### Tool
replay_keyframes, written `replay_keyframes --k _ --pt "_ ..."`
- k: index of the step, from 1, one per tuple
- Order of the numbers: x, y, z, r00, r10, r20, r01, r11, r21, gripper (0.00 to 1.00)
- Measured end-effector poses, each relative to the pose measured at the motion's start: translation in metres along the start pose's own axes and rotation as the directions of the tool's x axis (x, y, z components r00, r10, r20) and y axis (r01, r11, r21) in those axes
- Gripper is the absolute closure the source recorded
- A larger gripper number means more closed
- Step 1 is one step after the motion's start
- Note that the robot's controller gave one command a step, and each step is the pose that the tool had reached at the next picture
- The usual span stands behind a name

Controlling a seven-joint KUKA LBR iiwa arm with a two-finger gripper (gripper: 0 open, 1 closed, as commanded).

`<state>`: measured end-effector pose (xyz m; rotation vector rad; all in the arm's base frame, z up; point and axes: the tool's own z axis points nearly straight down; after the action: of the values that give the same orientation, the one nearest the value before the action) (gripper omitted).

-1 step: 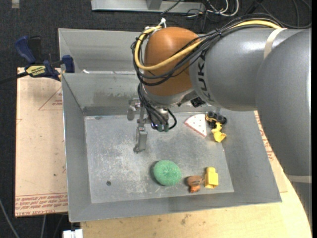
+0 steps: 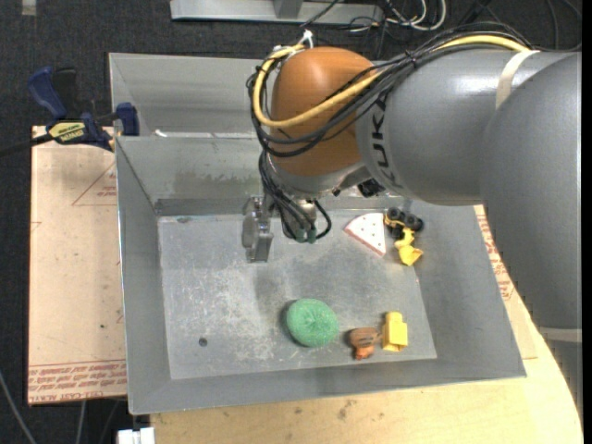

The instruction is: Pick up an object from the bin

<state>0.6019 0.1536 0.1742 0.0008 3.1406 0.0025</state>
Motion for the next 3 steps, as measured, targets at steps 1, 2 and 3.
replay_keyframes --k 1,2,3 --pt "0.000 0.000 0.000 1.000 0.001 0.000 -0.001 1.000 0.000 0.00" --pt "0.000 0.000 0.000 1.000 0.000 0.000 0.000 1.000 0.000 0.00" --pt "0.006 -0.039 -0.051 0.999 0.032 -0.006 -0.032 0.999 0.001 0.00"
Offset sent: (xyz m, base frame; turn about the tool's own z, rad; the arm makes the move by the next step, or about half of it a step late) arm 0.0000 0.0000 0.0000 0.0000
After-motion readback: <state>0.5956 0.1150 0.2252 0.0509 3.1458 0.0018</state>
